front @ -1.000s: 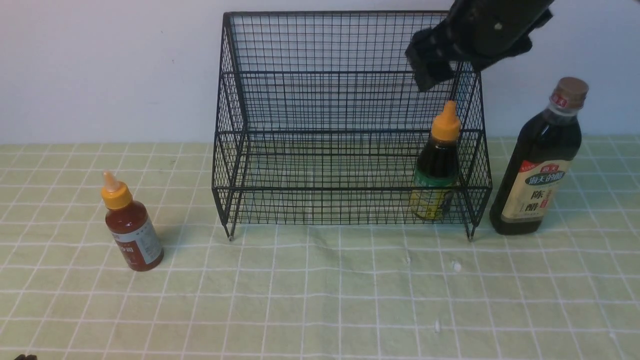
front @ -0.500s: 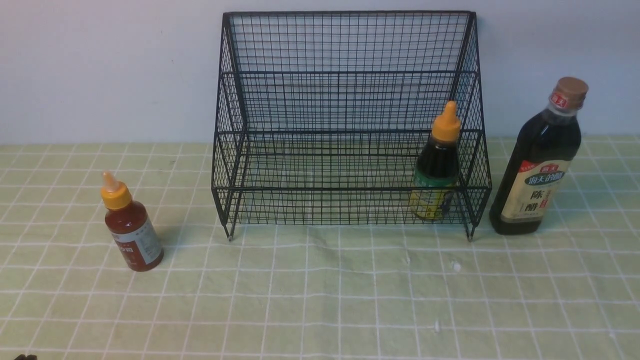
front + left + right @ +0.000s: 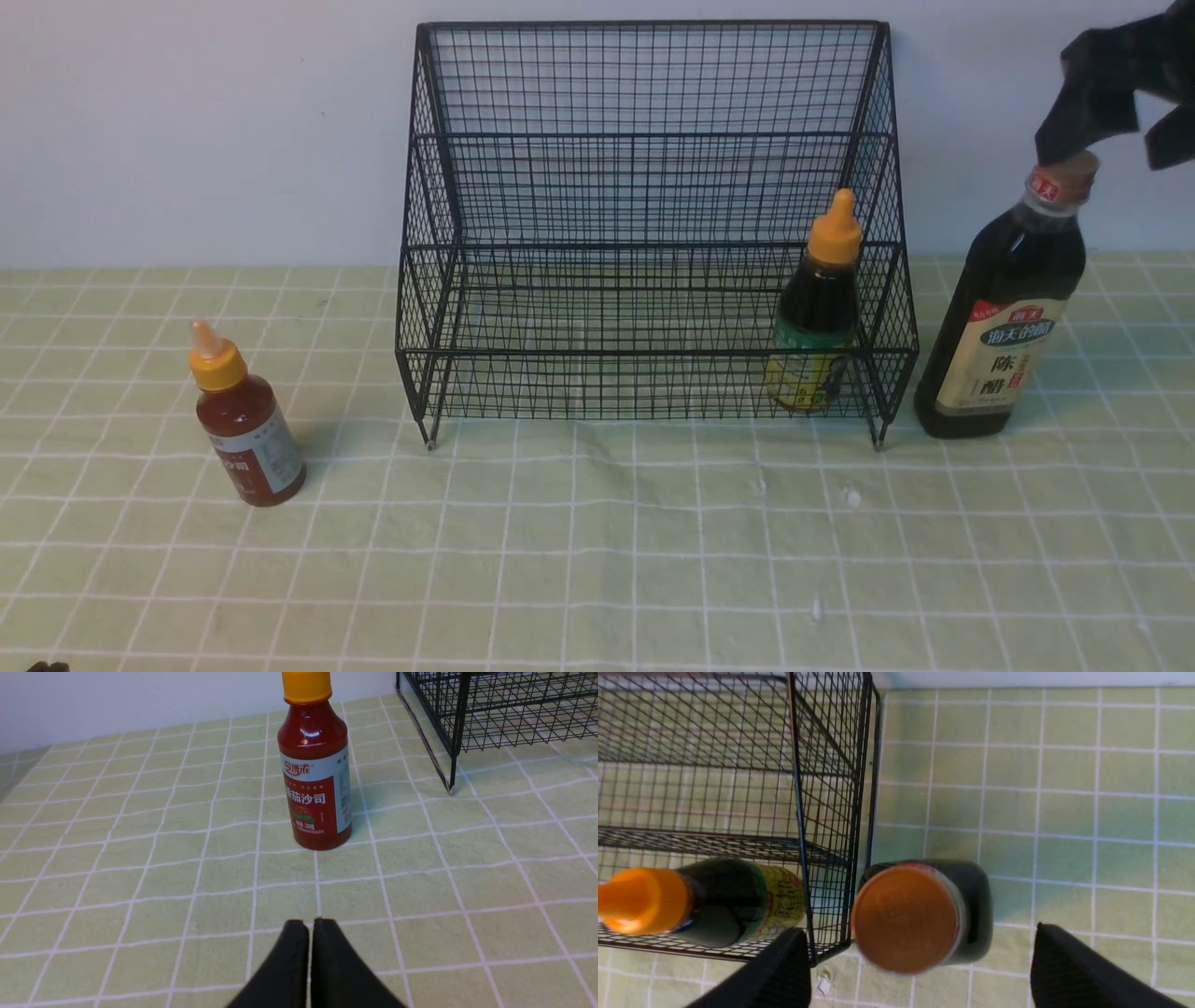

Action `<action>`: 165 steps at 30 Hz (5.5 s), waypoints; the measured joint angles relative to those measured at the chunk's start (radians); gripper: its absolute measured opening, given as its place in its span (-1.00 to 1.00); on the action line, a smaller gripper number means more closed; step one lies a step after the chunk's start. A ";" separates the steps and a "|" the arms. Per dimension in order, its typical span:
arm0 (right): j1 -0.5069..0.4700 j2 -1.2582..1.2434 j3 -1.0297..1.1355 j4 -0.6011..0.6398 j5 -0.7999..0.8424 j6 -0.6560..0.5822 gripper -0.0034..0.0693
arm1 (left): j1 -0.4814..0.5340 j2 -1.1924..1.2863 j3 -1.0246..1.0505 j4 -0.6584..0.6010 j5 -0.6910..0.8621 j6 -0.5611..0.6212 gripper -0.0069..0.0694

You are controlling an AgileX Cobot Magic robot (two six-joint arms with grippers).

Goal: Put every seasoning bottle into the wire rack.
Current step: Use the right arm to grab the condiment bottle closest to it, then use the right arm to put the condiment bottle back on the shelf, then use the left arm to grab the condiment bottle closest to it

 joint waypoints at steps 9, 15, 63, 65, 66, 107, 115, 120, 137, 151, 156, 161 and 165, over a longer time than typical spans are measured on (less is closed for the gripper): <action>0.056 0.081 0.001 -0.060 -0.006 0.000 0.67 | 0.000 0.000 0.000 0.000 0.000 0.000 -0.83; 0.078 0.102 0.001 -0.133 -0.010 0.010 0.08 | 0.000 0.000 0.000 0.000 0.000 0.000 -0.83; 0.198 0.095 -0.482 0.120 -0.102 -0.031 0.01 | 0.000 0.000 0.000 0.000 0.000 0.000 -0.83; 0.198 0.101 -0.482 0.106 -0.089 -0.031 0.01 | 0.000 0.000 0.000 0.000 0.000 0.000 -0.83; 0.198 0.103 -0.482 0.091 -0.082 -0.031 0.01 | 0.000 0.000 0.000 0.000 0.000 0.000 -0.83; 0.210 0.179 -0.484 -0.030 0.009 0.034 0.01 | 0.000 0.000 0.000 0.000 0.000 0.000 -0.83; 0.210 0.254 -0.484 -0.030 0.002 0.044 0.01 | 0.000 0.000 0.000 0.000 0.000 0.000 -0.83; 0.211 0.312 -0.484 -0.031 0.010 0.045 0.01 | 0.000 0.000 0.000 0.000 0.000 0.000 -0.83; 0.212 0.343 -0.489 0.010 -0.005 0.044 0.43 | 0.000 0.000 0.000 0.000 0.000 -0.018 -0.83; 0.212 0.149 -0.633 -0.100 0.011 0.048 0.65 | 0.000 0.000 0.000 0.000 0.000 -0.019 -0.83; 0.212 -0.038 -0.670 -0.143 0.013 0.055 0.29 | 0.000 0.000 0.000 0.000 0.000 -0.020 -0.83; 0.212 -0.251 -0.654 -0.160 0.014 0.060 -0.52 | 0.000 0.000 0.000 0.000 0.000 -0.023 -0.83; 0.212 -0.451 -0.528 -0.186 0.014 0.066 -0.89 | 0.000 0.000 0.000 0.000 0.000 -0.024 -0.83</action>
